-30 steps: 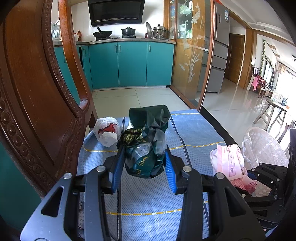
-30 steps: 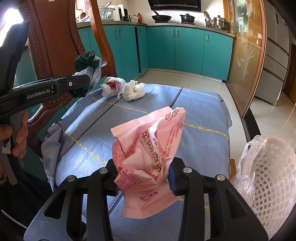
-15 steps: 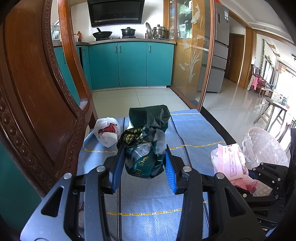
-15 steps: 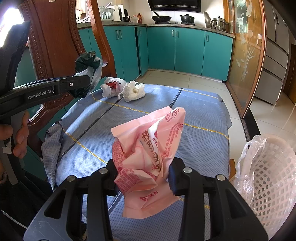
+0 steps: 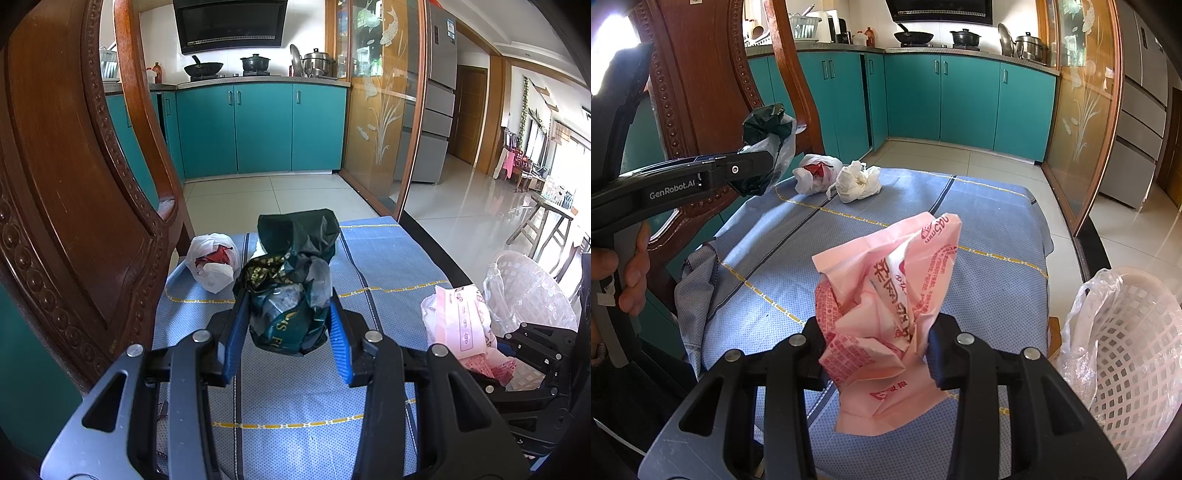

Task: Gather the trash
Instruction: 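Lift the dark green bag with the left gripper while the right holds the pink bag, then drop the dark green bag and pink bag from both grippers into the basket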

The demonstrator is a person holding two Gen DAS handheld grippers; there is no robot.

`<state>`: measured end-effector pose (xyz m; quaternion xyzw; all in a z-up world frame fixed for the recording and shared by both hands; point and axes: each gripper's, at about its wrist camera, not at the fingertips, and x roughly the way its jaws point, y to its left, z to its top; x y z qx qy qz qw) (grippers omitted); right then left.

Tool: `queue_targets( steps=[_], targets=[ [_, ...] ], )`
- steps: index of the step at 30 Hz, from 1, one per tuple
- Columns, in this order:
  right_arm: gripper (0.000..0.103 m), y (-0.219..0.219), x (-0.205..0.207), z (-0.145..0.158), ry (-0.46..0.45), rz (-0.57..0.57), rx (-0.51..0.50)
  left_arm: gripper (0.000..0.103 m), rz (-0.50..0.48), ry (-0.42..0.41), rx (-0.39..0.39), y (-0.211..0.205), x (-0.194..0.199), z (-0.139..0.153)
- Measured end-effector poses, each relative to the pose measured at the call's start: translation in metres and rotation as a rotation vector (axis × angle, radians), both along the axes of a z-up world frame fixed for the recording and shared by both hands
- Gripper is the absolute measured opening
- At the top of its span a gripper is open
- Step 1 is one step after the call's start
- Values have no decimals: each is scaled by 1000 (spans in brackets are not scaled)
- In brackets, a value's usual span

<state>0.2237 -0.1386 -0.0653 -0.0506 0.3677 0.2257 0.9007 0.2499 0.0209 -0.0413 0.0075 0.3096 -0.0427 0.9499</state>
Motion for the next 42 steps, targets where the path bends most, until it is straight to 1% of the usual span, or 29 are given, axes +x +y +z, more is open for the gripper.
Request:
queue_targets(
  steps=[8,10,12,15,17,18,19,21,23,26,27,29,31,32,33,34,35,37,38,39,41,42],
  targets=[
    [39,-2,-2,2,-5,-5,3,41,0,-1,1,0,0,0],
    [39,-6,-3,4,-17,-18,6,41,0,-2,1,0,0,0],
    [39,-14,-4,10,-48,-45,15,41,1,-2,-2,0,0,0],
    [39,-44,-7,24,-105,-135,55,41,-3,-6,-23,0,1,2],
    [39,-70,-12,32,-140,-218,78,41,-22,-11,-45,-6,3,5],
    [39,-88,-16,36,-161,-280,79,41,-37,-12,-57,-11,4,7],
    [39,-107,-21,38,-179,-348,72,41,-61,-14,-74,-17,5,8],
    [39,-138,-29,38,-184,-448,55,41,-112,-11,-100,-32,6,8],
    [39,-173,-38,31,-158,-555,34,41,-184,5,-133,-54,8,6],
    [40,-208,-45,20,-99,-646,16,41,-308,48,-200,-90,12,-1],
    [42,-219,-47,15,-69,-674,8,41,-357,64,-218,-106,13,-4],
    [51,-235,-50,6,-30,-719,6,41,-429,88,-237,-130,13,-10],
    [55,-250,-56,5,-24,-765,34,42,-498,113,-247,-158,13,-16],
    [60,-257,-61,8,-44,-800,40,42,-522,124,-251,-170,14,-18],
    [62,-261,-65,10,-68,-830,35,42,-562,142,-262,-184,16,-23],
    [64,-265,-73,17,-128,-897,15,42,-590,155,-274,-194,18,-26],
    [69,-266,-81,26,-196,-958,-8,43,-631,173,-289,-204,20,-29],
    [78,-266,-90,37,-281,-996,-14,49,-705,207,-296,-225,21,-37],
    [81,-264,-93,39,-306,-1000,-21,57,-722,211,-285,-232,20,-41],
    [83,-259,-93,40,-318,-993,-35,64,-729,212,-271,-237,19,-42],
    [87,-248,-83,36,-292,-947,-90,71,-730,216,-245,-239,19,-48],
    [87,-246,-79,32,-274,-933,-103,72,-724,218,-242,-237,19,-49]
  ],
)
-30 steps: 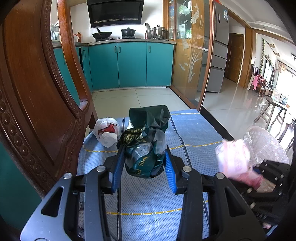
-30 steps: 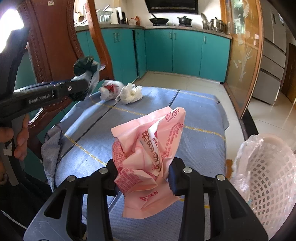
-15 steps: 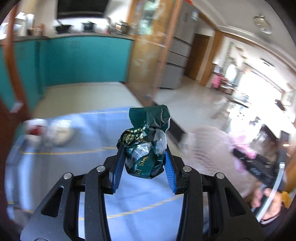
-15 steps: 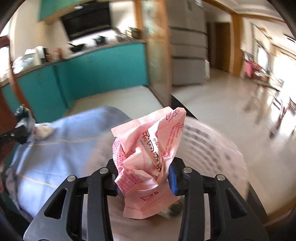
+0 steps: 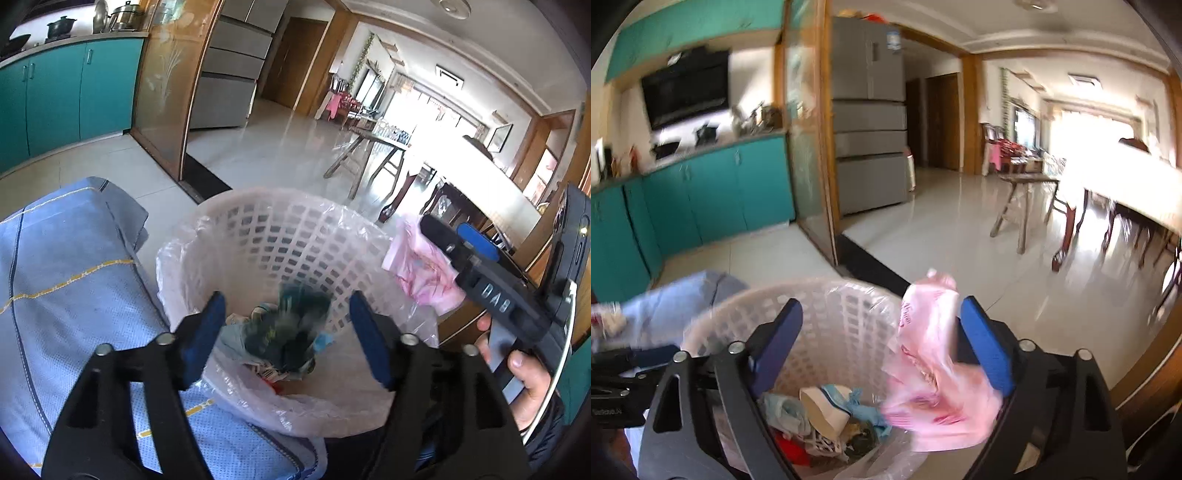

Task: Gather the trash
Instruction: 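Drop the dark green bag and pink bag from both grippers into the basket, then grasp the white bag with red contents with the right gripper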

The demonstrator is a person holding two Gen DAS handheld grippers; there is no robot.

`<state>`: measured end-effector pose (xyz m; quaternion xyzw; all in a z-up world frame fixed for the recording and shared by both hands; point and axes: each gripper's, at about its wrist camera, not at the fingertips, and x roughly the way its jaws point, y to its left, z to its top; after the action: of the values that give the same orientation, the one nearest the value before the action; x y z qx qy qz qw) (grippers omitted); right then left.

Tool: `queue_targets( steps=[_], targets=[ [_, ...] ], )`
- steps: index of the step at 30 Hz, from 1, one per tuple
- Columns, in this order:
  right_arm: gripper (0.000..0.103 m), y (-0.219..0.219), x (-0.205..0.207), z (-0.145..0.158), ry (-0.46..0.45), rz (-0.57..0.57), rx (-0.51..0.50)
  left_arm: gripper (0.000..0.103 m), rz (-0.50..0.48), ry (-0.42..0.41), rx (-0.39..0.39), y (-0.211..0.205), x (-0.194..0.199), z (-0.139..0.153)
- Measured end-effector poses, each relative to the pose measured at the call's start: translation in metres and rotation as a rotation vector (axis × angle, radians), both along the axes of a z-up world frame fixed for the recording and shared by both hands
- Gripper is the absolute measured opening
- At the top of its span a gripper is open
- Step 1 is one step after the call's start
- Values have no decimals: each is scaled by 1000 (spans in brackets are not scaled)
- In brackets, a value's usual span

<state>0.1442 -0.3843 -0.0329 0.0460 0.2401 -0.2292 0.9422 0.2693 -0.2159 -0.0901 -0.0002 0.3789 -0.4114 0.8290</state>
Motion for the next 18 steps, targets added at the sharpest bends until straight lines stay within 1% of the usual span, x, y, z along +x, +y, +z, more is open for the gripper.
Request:
queue_targets(
  steps=[2,5,6,8,9,11,13,14,15,17,18],
  targets=[
    [87,0,5,-6,27,27,30,73,28,6,0,9,4,1],
    [87,-5,9,-10,32,63,138,76,89,7,-26,24,5,7],
    [87,-10,10,-11,17,61,188,77,106,5,-35,30,4,9],
    [87,-13,5,-8,-19,69,240,77,140,-1,-46,46,1,15],
    [87,-14,4,-6,-24,79,244,77,155,-5,-46,53,-1,18],
    [87,-8,8,-7,-4,120,240,77,182,-13,-40,65,-1,21],
    [87,6,21,-16,84,189,227,77,206,-28,-32,75,-2,25],
    [87,8,21,-18,93,183,218,77,216,-31,-30,79,-2,27],
    [87,10,20,-17,76,163,208,77,225,-32,-29,81,-3,28],
    [87,12,16,-8,33,170,216,77,267,-30,-19,89,-1,30],
    [87,16,16,-3,12,186,216,77,309,-46,-9,94,-1,32]
  ],
)
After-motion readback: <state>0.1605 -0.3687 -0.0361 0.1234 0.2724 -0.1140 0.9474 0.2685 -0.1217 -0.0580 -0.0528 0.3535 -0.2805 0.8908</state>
